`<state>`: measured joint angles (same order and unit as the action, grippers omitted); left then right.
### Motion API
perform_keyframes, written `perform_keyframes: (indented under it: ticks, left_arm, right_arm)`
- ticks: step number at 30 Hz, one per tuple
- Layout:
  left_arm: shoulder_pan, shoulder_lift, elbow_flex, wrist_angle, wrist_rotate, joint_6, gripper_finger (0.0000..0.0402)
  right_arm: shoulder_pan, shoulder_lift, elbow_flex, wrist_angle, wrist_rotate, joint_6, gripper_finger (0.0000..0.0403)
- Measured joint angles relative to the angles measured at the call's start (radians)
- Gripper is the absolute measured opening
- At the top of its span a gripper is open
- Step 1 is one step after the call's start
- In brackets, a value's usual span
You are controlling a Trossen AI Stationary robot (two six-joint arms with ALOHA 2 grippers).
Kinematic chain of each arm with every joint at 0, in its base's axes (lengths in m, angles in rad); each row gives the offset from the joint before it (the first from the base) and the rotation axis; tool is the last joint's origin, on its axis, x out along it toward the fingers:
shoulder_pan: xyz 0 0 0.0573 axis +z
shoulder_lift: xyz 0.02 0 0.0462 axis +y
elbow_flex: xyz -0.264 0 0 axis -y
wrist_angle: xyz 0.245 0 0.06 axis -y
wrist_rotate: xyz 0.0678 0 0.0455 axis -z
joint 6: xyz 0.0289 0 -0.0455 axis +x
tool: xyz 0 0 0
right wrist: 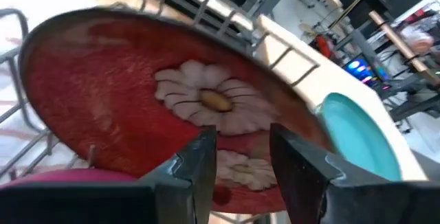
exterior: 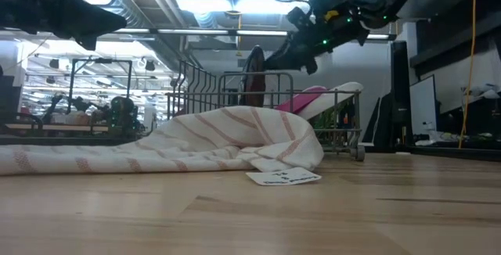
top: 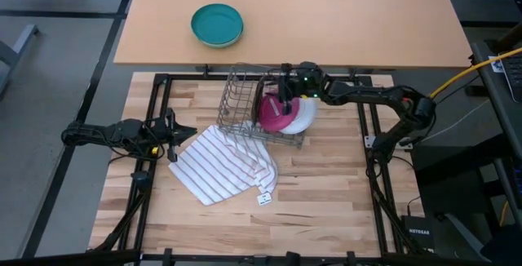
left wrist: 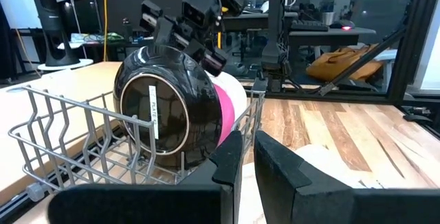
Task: Sort dishes
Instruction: Adjust the plates in the dish rack
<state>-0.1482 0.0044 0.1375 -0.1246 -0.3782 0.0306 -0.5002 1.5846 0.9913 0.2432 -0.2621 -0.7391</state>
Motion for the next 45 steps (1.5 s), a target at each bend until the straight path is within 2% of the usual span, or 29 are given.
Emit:
perform_keyframes:
  ticks: [12, 24, 32, 41, 45]
  left_arm:
    - [0.000, 0.000, 0.000, 0.000, 0.000, -0.004, 0.0030]
    - [0.000, 0.000, 0.000, 0.000, 0.000, -0.004, 0.0030]
    - [0.000, 0.000, 0.000, 0.000, 0.000, -0.005, 0.0030]
    - [0.000, 0.000, 0.000, 0.000, 0.000, -0.004, 0.0030]
    - [0.000, 0.000, 0.000, 0.000, 0.000, -0.004, 0.0030]
  right_arm:
    - [0.017, 0.061, 0.000, 0.106, -0.034, -0.003, 0.0138]
    - [0.016, 0.059, 0.000, 0.077, -0.036, -0.003, 0.0138]
    - [0.016, -0.041, 0.000, -0.145, 0.081, -0.063, 0.0138]
    - [0.017, -0.200, 0.000, -0.559, 0.182, -0.114, 0.0138]
    - [0.017, -0.227, 0.000, -0.658, 0.200, -0.136, 0.0138]
